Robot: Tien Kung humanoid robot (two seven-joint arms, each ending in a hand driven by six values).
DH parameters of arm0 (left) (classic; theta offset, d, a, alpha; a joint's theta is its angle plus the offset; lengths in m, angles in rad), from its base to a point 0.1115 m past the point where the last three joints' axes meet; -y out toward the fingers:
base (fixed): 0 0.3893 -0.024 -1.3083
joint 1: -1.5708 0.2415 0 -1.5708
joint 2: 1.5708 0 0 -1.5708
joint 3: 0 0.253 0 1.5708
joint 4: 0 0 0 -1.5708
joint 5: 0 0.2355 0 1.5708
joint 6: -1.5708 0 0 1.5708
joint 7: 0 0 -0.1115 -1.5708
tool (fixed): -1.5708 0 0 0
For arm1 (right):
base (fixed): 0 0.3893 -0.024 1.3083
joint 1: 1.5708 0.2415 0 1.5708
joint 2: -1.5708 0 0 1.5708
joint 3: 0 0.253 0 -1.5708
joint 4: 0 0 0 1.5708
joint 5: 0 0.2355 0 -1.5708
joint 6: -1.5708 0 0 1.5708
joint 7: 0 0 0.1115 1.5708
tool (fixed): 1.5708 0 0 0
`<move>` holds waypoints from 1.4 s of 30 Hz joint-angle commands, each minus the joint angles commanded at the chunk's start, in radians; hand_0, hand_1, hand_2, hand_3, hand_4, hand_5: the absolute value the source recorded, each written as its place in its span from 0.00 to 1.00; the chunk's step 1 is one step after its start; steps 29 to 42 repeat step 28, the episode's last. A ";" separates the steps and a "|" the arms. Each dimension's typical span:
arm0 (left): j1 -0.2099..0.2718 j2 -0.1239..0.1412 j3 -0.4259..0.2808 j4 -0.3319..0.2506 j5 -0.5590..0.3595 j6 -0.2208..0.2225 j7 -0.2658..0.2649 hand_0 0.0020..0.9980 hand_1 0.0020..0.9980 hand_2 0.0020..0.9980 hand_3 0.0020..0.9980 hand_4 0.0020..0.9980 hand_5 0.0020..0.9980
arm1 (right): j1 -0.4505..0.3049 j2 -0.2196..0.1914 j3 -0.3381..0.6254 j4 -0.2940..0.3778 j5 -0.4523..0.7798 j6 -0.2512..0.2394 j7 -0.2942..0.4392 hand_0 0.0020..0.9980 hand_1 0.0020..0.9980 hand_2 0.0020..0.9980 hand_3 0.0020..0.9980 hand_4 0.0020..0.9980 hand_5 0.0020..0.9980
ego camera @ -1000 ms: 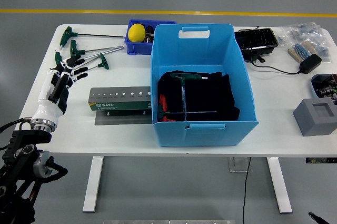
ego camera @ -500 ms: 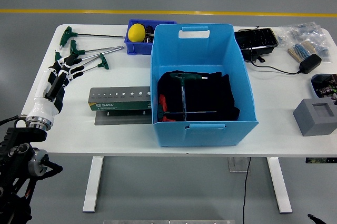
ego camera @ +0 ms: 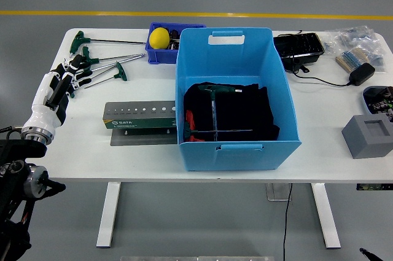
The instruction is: Lift tool from toolbox,place it in box,lift tool from toolbox,place it in box
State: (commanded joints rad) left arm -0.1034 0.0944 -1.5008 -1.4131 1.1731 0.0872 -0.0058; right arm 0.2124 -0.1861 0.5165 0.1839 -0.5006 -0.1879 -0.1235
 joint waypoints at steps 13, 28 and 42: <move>0.001 -0.007 -0.006 0.001 -0.010 -0.018 -0.016 0.71 0.75 0.80 0.74 0.91 0.75 | -0.001 0.000 0.005 -0.001 -0.007 0.000 -0.002 0.62 0.60 0.67 0.56 0.82 0.68; -0.004 -0.007 -0.008 0.001 -0.013 -0.018 -0.019 0.71 0.75 0.80 0.75 0.91 0.75 | 0.002 0.000 0.000 -0.001 -0.001 0.000 0.000 0.62 0.60 0.67 0.57 0.82 0.68; -0.004 -0.007 -0.008 0.001 -0.013 -0.018 -0.019 0.71 0.75 0.80 0.75 0.91 0.75 | 0.002 0.000 0.000 -0.001 -0.001 0.000 0.000 0.62 0.60 0.67 0.57 0.82 0.68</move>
